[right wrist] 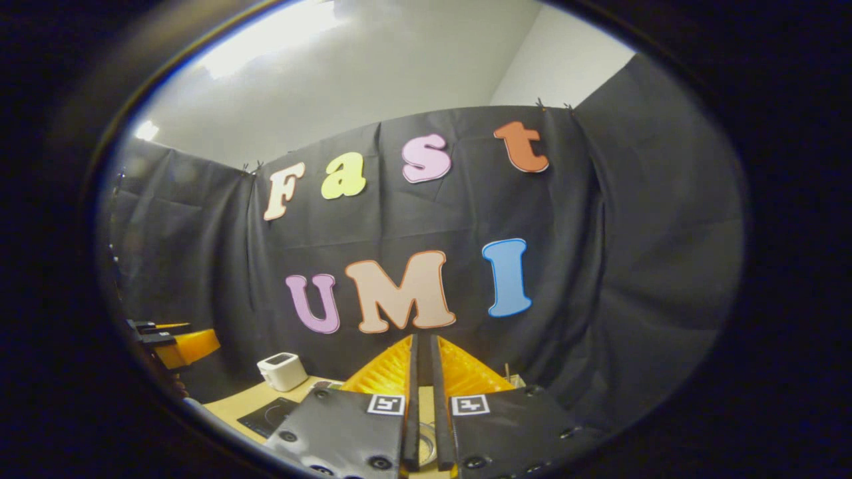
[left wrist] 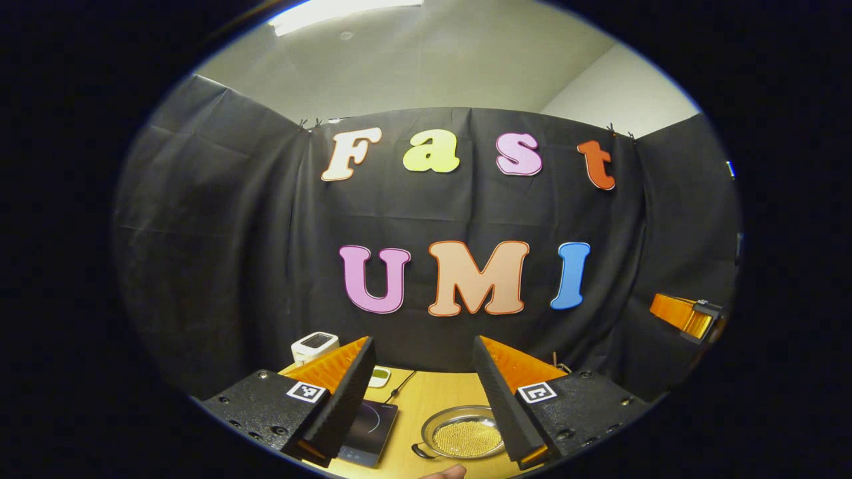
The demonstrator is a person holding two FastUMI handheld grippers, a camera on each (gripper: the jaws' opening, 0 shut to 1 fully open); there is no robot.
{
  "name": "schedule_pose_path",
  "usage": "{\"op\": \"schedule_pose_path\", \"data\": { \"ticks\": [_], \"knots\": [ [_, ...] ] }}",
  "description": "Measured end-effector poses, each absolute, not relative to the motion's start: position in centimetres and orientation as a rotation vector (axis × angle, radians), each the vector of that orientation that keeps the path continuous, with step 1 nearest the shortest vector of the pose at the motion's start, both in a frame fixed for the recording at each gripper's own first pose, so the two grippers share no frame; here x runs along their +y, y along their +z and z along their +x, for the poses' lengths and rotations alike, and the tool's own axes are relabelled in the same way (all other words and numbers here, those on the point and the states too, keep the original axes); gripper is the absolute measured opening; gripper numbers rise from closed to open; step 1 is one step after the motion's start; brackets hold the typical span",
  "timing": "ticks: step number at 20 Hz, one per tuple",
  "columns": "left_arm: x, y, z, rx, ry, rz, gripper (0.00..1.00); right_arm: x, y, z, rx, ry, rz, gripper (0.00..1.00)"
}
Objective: First push the handle of the pot to place it horizontally, then grasp the pot with both hands and set it on the induction cooktop.
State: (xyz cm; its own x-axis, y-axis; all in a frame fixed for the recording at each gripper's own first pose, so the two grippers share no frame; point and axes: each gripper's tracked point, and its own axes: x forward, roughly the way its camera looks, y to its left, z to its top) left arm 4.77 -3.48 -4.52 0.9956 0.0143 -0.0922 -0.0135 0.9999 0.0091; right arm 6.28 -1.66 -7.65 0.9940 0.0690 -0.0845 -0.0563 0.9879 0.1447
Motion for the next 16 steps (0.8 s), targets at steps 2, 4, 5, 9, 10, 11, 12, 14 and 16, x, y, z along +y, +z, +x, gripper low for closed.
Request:
{"op": "schedule_pose_path", "data": {
  "ticks": [2,4,5,9,10,11,12,14,16],
  "knots": [
    [-3.3,-4.9,5.6,0.099,0.005,0.0,0.89,-1.5,-9.0,6.5,0.131,0.07,0.155,0.02],
    [-2.4,-5.5,6.5,0.106,0.0,-0.01,0.84,-0.5,-10.1,6.8,0.157,0.078,0.144,0.0],
    [-1.9,-5.7,6.9,0.1,-0.007,-0.014,0.84,-0.1,-10.5,6.9,0.16,0.071,0.133,0.0],
    [0.3,-6.7,9.9,0.083,-0.078,-0.004,0.89,2.5,-14.0,7.9,0.206,0.021,0.142,0.0],
    [1.2,-6.8,10.8,0.075,-0.089,0.007,0.89,3.4,-14.9,8.2,0.23,0.011,0.157,0.0],
    [2.2,-7.1,11.8,0.063,-0.098,0.009,0.89,4.4,-15.7,8.5,0.246,0.0,0.164,0.0],
    [3.0,-7.6,12.8,0.063,-0.108,0.006,0.89,5.1,-16.4,9.1,0.257,-0.017,0.155,0.02],
    [4.5,-9.7,14.4,0.091,-0.131,-0.008,0.89,6.2,-18.7,10.1,0.294,-0.061,0.13,0.0],
    [6.2,-11.6,15.9,0.119,-0.144,-0.028,0.89,7.9,-21.2,10.6,0.335,-0.094,0.123,0.02]
  ]
}}
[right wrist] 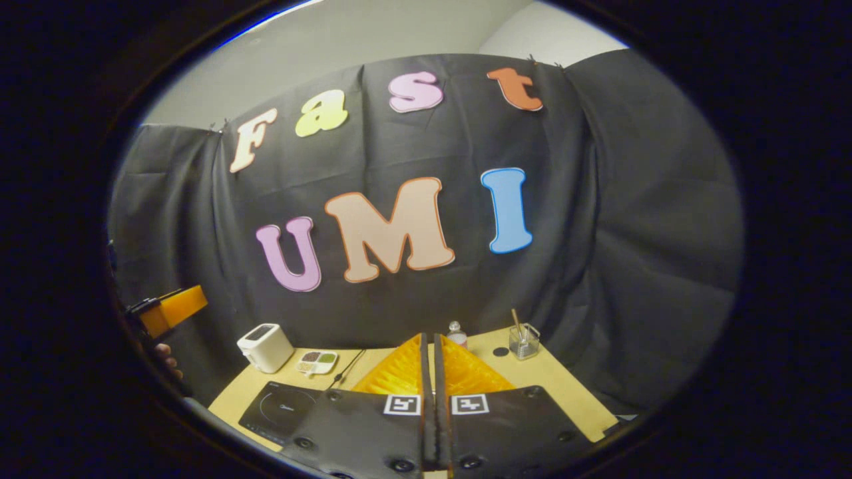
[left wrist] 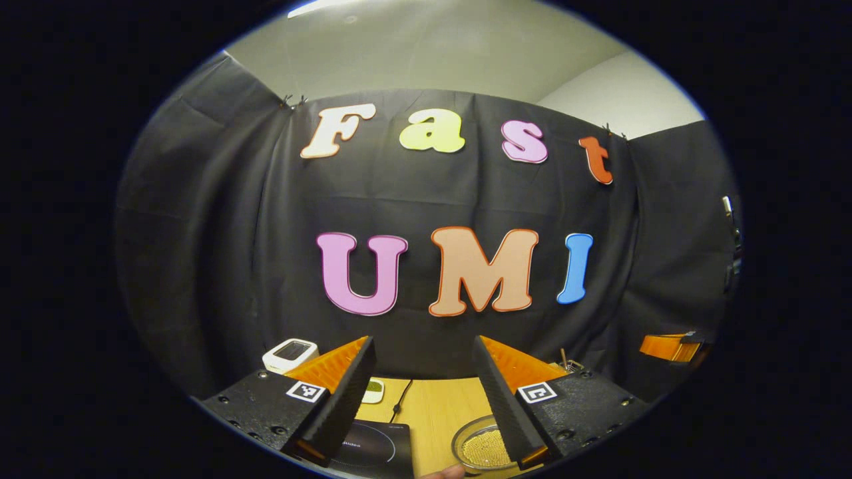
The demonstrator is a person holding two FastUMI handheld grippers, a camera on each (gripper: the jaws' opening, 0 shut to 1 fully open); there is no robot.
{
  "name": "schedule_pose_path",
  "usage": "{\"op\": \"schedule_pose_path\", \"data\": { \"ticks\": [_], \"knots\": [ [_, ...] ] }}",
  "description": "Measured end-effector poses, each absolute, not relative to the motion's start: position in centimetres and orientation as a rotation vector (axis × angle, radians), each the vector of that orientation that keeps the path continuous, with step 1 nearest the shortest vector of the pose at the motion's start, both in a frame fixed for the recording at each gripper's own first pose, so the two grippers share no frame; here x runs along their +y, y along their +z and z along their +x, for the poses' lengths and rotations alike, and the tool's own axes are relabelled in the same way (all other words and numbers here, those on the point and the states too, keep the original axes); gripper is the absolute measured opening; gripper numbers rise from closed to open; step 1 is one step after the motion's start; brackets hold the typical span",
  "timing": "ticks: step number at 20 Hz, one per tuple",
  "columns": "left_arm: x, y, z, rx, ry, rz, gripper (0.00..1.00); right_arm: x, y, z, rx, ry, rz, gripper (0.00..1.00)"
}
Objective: First push the handle of the pot to place it horizontally, then grasp the pot with both hands and set it on the induction cooktop.
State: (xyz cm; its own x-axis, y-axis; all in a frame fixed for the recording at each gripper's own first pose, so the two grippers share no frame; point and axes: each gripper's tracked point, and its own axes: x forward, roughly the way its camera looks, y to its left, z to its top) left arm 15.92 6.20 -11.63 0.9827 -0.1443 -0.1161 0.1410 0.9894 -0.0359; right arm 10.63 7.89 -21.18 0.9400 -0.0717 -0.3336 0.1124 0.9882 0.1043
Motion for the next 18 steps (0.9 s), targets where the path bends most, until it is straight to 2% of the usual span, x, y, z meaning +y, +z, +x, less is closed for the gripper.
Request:
{"op": "schedule_pose_path", "data": {
  "ticks": [1,5,6,11,12,14,17,18],
  "knots": [
    [6.9,-12.7,16.8,0.135,-0.152,-0.035,0.89,8.7,-22.7,10.7,0.366,-0.109,0.117,0.0],
    [9.7,-16.3,19.2,0.179,-0.173,-0.025,0.9,11.6,-29.2,10.2,0.506,-0.159,0.139,0.02],
    [10.3,-16.9,19.5,0.187,-0.173,-0.03,0.89,12.3,-30.6,10.0,0.538,-0.166,0.145,0.0],
    [13.1,-20.3,20.2,0.243,-0.142,-0.055,0.9,13.9,-37.8,8.4,0.681,-0.212,0.19,0.02],
    [13.4,-20.9,20.1,0.25,-0.143,-0.06,0.9,14.1,-39.1,8.0,0.704,-0.223,0.199,0.0],
    [13.8,-21.8,20.0,0.262,-0.145,-0.052,0.9,14.6,-41.4,7.1,0.75,-0.23,0.201,0.03],
    [15.1,-23.2,19.7,0.285,-0.135,-0.05,0.9,15.9,-44.3,4.7,0.837,-0.212,0.174,0.03],
    [15.4,-23.5,19.7,0.293,-0.132,-0.053,0.9,16.5,-45.2,3.9,0.869,-0.205,0.176,0.0]
  ]
}}
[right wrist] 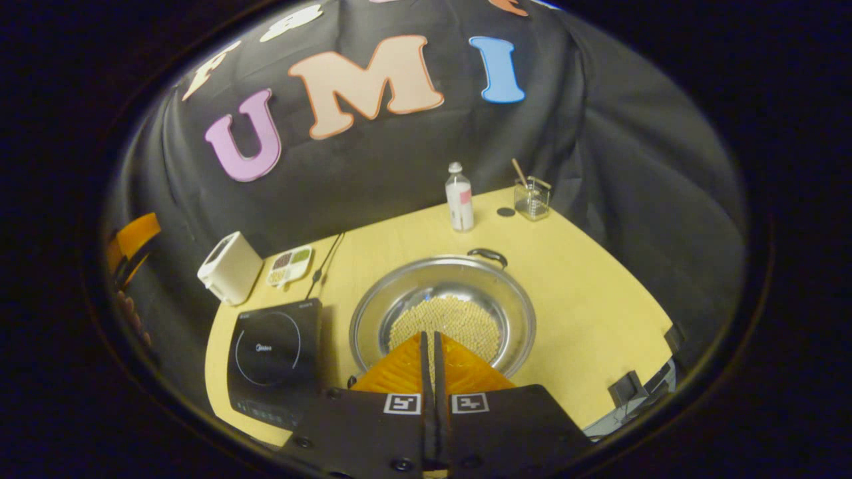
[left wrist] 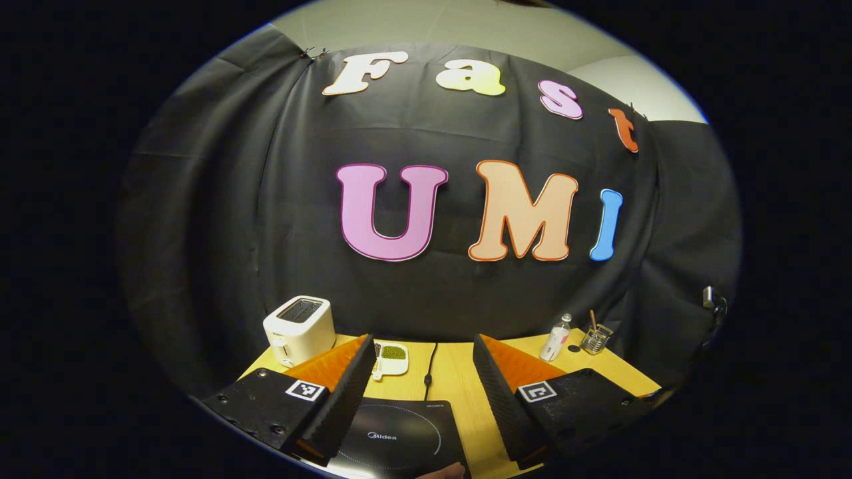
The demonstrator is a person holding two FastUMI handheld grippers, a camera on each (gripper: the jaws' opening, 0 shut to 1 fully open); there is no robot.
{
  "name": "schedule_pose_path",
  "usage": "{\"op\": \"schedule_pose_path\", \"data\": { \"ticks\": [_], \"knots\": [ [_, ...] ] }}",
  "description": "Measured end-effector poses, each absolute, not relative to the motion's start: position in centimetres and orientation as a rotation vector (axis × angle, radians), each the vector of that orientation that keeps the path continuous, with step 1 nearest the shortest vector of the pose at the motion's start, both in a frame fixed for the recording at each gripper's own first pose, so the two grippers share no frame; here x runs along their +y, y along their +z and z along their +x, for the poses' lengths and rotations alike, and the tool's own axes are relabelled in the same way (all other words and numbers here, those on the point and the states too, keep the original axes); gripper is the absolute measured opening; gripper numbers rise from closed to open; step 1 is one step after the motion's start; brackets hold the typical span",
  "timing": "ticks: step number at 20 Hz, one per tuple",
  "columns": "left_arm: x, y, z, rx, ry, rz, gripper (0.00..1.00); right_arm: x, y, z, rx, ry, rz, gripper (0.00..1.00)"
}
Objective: First push the handle of the pot to place it horizontally, then grasp the pot with both hands and set it on the induction cooktop.
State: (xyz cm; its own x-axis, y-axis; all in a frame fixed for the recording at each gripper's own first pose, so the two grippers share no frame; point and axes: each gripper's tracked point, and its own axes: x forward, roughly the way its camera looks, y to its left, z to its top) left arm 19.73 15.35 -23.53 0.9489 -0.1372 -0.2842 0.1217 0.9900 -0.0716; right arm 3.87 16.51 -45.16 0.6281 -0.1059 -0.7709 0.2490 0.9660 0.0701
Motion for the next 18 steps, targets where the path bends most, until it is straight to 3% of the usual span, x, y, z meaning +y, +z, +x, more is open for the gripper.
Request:
{"op": "schedule_pose_path", "data": {
  "ticks": [18],
  "knots": [
    [20.3,-25.0,18.4,0.307,-0.064,-0.037,0.9,21.4,-56.6,-2.9,1.231,-0.141,0.121,0.0]
  ]
}}
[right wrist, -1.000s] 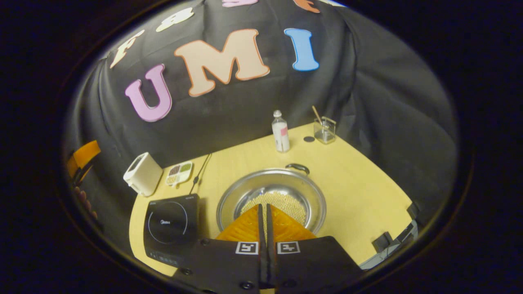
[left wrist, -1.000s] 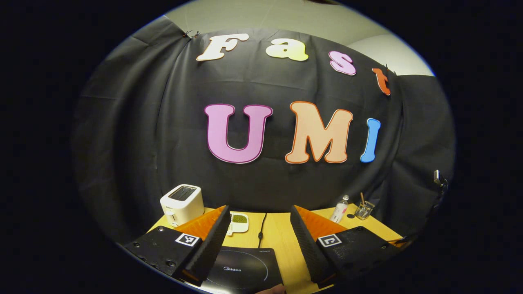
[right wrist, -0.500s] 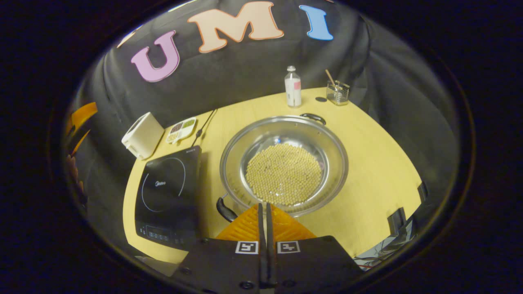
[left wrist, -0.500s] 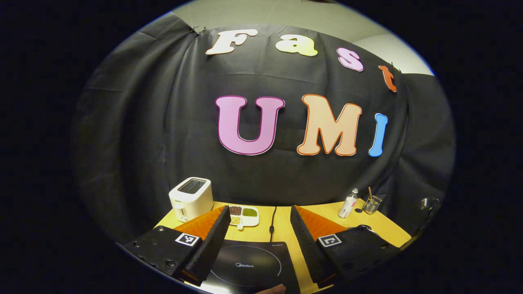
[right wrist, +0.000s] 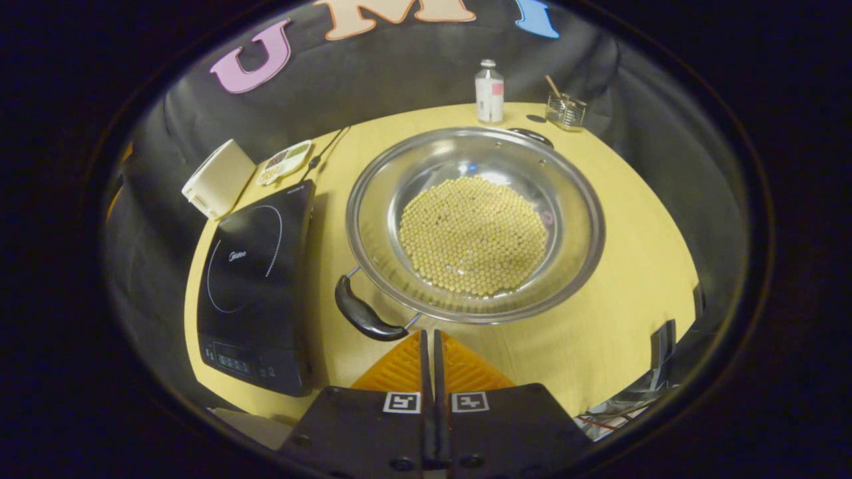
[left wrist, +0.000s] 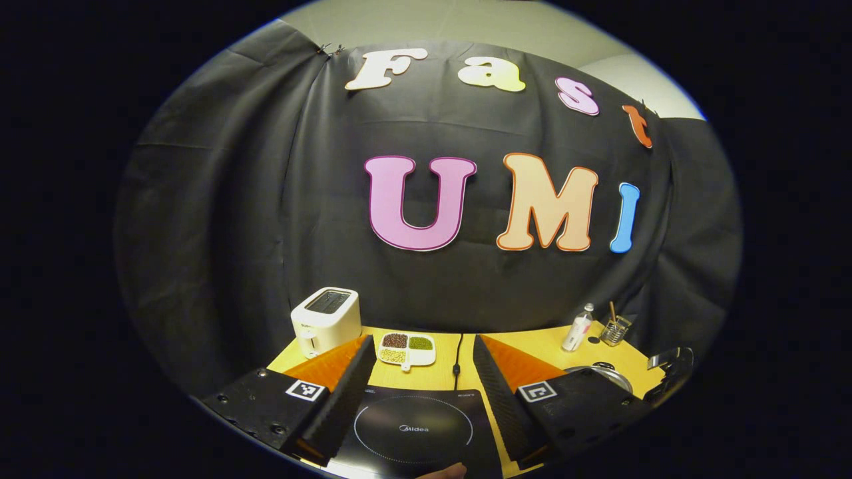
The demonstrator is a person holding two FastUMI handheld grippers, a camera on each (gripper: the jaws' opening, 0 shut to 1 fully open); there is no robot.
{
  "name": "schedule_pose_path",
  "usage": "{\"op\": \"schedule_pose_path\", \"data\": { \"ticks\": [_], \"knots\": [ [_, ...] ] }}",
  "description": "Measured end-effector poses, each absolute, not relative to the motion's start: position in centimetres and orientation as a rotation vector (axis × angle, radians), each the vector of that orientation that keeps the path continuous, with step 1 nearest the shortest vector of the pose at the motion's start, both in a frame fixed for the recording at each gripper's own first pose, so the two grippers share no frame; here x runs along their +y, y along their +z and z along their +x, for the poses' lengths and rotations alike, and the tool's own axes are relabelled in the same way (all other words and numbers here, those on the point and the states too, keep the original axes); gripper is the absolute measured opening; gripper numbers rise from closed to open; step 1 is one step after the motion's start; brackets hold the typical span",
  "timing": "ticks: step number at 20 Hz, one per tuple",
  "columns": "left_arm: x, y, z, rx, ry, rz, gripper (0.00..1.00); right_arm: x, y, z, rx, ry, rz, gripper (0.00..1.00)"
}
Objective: First push the handle of the pot to place it horizontally, then grasp the pot with both hands and set it on the induction cooktop.
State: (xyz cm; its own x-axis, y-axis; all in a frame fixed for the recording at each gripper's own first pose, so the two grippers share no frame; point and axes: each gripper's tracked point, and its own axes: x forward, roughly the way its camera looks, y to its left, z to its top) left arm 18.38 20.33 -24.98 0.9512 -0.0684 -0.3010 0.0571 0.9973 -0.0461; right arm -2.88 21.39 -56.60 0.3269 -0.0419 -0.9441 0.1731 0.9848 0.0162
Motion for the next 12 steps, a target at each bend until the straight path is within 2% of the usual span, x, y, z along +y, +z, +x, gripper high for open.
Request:
{"op": "schedule_pose_path", "data": {
  "ticks": [1,2,4,6,7,9,12],
  "knots": [
    [20.5,-25.1,18.4,0.312,-0.059,-0.035,0.9,21.6,-57.0,-3.0,1.248,-0.134,0.118,0.03],
    [20.6,-25.2,18.3,0.313,-0.054,-0.033,0.9,21.6,-57.1,-3.0,1.254,-0.138,0.115,0.0],
    [20.7,-25.3,18.5,0.315,-0.049,-0.034,0.9,22.1,-57.1,-2.6,1.26,-0.135,0.133,0.03],
    [20.7,-25.7,18.5,0.325,-0.051,-0.037,0.9,22.4,-57.3,-2.3,1.259,-0.134,0.138,0.0],
    [20.7,-25.8,18.6,0.329,-0.053,-0.035,0.9,22.6,-57.3,-2.2,1.26,-0.133,0.142,0.03],
    [20.9,-25.9,18.7,0.33,-0.054,-0.035,0.9,23.3,-57.4,-2.0,1.263,-0.133,0.166,0.0],
    [21.1,-26.1,18.9,0.328,-0.063,-0.033,0.9,24.1,-57.5,-1.4,1.262,-0.136,0.182,0.03]
  ]
}}
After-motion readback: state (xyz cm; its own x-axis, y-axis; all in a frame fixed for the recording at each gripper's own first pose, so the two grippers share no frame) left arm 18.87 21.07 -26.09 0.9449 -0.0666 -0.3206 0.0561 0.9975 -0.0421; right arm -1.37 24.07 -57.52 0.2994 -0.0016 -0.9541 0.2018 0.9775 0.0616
